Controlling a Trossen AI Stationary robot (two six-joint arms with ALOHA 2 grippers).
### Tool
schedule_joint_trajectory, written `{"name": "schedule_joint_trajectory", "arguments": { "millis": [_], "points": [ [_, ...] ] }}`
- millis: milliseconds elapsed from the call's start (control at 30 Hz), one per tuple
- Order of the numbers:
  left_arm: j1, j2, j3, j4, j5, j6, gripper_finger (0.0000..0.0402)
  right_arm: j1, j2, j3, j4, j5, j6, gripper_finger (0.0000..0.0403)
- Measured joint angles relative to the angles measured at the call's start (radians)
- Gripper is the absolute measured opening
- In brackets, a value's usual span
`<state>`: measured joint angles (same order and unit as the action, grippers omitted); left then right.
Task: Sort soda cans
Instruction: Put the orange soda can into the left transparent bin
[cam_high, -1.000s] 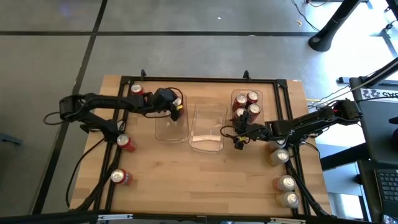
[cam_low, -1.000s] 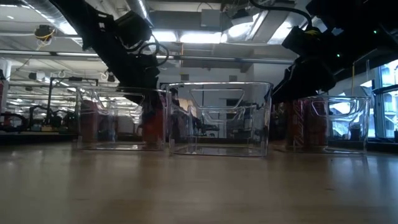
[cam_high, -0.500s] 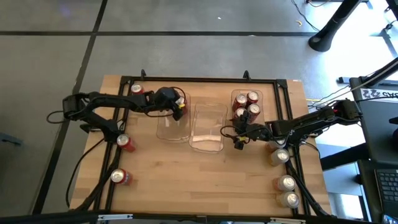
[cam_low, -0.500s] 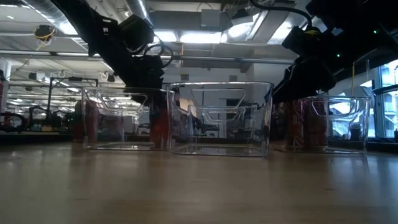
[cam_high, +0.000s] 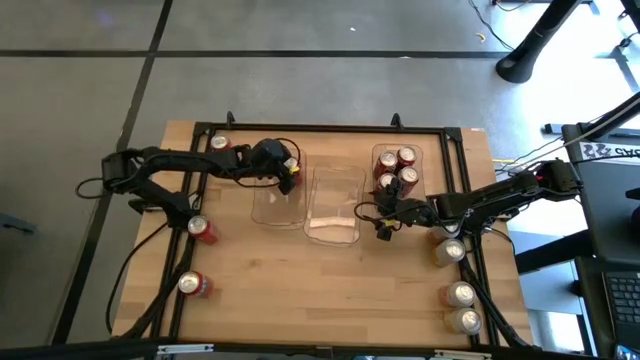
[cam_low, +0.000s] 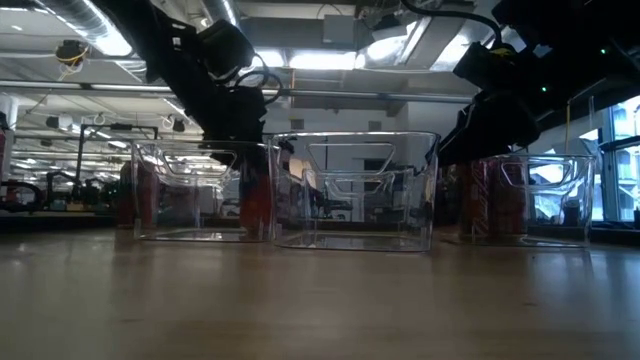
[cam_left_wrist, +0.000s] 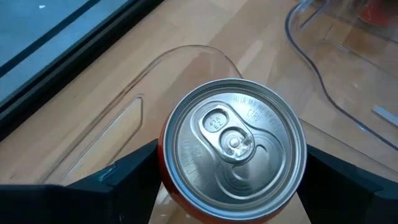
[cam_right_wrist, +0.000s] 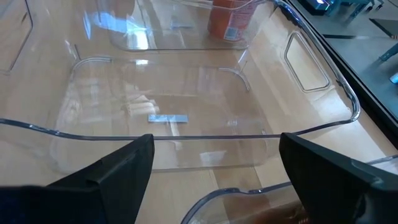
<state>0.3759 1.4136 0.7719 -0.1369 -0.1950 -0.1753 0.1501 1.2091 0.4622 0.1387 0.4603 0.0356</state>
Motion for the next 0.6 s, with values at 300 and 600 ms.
{"name": "schedule_joint_trajectory", "arguments": {
  "millis": [300, 600],
  "points": [
    [0.013, 0.0, 0.001, 0.007, -0.007, -0.005, 0.0307, 0.0, 0.0, 0.0, 0.001, 0.0, 0.007, 0.0347],
    [0.039, 0.008, 0.005, 0.008, -0.011, -0.052, 0.037, 0.0, 0.0, 0.0, 0.002, 0.0, 0.01, 0.0347]
  ]
}}
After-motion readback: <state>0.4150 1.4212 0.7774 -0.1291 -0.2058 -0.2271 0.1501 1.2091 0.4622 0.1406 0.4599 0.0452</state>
